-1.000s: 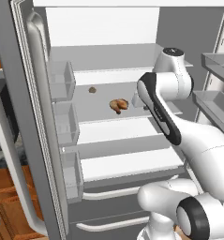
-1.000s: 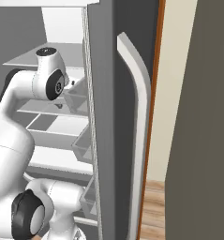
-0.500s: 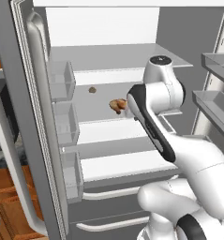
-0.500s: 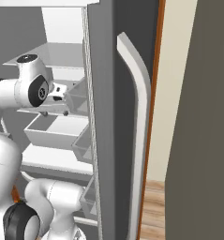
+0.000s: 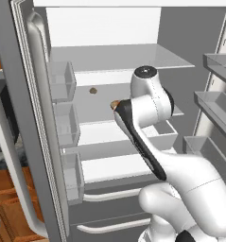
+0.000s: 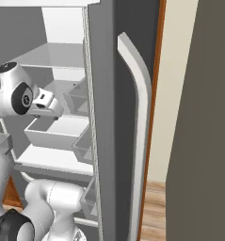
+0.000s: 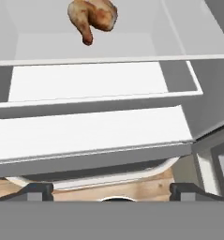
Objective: Take the chicken drumstick from the fridge and place it on the digital scale on the counter by the fridge. Wait a few seconds for a reading, then move it to the plate on the dining counter.
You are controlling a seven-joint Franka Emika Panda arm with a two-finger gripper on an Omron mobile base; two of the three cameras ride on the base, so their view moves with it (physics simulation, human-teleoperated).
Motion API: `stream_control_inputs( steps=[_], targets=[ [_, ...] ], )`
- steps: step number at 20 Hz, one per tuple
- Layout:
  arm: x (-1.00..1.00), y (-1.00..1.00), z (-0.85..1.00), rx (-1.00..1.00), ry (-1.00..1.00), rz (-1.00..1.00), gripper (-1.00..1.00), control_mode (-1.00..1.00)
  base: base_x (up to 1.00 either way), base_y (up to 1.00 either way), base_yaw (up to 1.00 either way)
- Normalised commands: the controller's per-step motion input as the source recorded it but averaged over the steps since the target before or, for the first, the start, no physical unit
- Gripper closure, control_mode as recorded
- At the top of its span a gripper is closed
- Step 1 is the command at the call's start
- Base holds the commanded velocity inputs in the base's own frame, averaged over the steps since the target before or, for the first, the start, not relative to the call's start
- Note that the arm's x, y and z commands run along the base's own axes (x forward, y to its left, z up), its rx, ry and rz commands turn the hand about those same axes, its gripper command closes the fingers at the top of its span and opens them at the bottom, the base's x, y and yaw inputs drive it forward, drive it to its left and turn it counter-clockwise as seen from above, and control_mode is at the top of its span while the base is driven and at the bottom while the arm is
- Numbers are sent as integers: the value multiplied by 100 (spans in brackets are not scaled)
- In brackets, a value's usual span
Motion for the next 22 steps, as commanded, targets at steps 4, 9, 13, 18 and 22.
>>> stream_control_inputs(
  steps=[4, 9, 13, 18, 22],
  targets=[
    [28, 0, 0, 0, -16, -16, -100, -100, 0, 0, 0],
    [31, 0, -4, 0, -15, -16, -100, -100, 0, 0, 0],
    [38, 0, -6, 0, -14, -9, -100, -100, 0, 0, 0],
    [42, 0, -15, -1, -8, -2, -100, -100, 0, 0, 0],
    [41, -1, -14, 0, -2, 0, -100, -100, 0, 0, 0]
  ],
)
